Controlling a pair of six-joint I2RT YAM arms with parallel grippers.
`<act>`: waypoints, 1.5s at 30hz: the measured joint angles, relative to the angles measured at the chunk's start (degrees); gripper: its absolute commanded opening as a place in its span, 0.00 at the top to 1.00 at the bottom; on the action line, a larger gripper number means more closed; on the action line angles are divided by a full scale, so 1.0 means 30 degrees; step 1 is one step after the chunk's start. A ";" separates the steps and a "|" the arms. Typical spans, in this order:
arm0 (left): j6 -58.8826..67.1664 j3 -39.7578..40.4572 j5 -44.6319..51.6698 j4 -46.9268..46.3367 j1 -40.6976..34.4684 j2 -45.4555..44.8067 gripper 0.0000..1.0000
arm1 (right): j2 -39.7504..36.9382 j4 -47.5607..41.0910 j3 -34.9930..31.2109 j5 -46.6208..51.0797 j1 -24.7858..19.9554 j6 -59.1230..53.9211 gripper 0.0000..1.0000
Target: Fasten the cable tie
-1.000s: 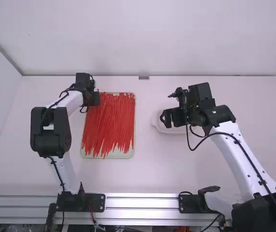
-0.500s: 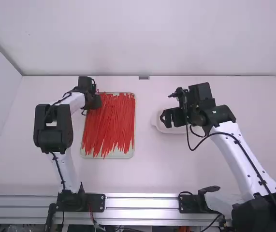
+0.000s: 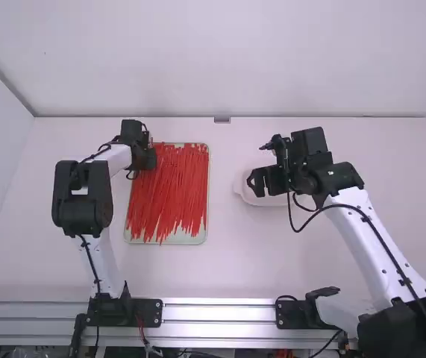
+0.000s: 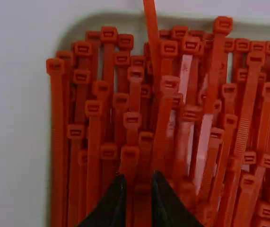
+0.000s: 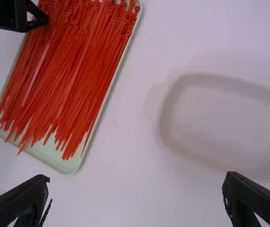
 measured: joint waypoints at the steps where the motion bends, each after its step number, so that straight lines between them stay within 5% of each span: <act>1: 0.0073 0.0000 0.0007 0.0029 0.0000 0.0000 0.85 | 0.0000 0.0007 0.0000 0.0007 -0.0022 0.0007 0.02; 21: -0.0066 0.0299 -0.0044 -0.0860 -0.0007 0.0248 0.98 | 0.0000 0.0007 0.0000 -0.0015 0.0015 0.0007 0.02; 34: -0.1450 0.5355 -0.0364 -0.5486 -0.0044 0.0408 0.98 | 0.0000 0.0102 0.0000 -0.0007 -0.0153 0.0000 0.02; 45: -0.1763 0.5574 -0.2397 -0.6564 -0.2091 -0.4692 0.98 | 0.0000 0.0692 0.0000 -0.0007 -0.0080 0.0007 0.02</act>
